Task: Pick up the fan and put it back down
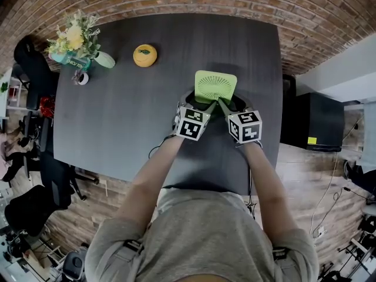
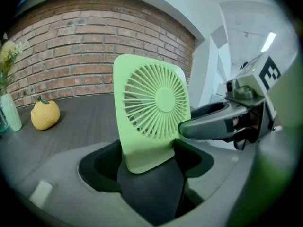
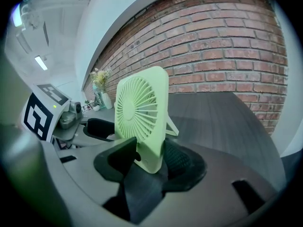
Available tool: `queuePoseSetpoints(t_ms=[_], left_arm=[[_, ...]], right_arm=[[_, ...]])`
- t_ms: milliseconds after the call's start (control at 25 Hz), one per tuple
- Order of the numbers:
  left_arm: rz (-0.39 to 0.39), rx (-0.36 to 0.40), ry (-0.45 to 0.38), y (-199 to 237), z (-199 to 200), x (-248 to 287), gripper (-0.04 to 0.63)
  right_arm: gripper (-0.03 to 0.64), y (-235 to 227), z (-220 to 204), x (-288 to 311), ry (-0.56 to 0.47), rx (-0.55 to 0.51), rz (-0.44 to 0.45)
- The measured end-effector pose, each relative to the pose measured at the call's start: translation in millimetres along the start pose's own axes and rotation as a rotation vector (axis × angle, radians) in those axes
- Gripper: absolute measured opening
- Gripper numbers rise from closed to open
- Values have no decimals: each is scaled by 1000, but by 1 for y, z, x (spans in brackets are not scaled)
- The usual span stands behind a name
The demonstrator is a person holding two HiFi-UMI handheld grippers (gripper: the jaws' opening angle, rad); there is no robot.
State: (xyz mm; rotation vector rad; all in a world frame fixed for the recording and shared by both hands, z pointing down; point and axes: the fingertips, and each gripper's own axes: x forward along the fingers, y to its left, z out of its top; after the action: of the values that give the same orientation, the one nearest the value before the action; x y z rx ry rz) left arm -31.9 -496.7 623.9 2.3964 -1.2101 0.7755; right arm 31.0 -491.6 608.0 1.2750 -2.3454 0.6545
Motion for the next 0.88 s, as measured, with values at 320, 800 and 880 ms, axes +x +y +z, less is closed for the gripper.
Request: queuePoseSetpoints(t_ms=[320, 800, 880], left_arm=[[1, -12, -10, -7, -2, -18, 350], [-1, -101, -123, -26, 4, -84, 350], [-4, -111, -135, -32, 3, -93, 350]], right_arm=[[235, 6, -3, -9, 31, 18, 1], [239, 29, -8, -63, -7, -4, -45], [239, 35, -9, -74, -25, 2, -46]])
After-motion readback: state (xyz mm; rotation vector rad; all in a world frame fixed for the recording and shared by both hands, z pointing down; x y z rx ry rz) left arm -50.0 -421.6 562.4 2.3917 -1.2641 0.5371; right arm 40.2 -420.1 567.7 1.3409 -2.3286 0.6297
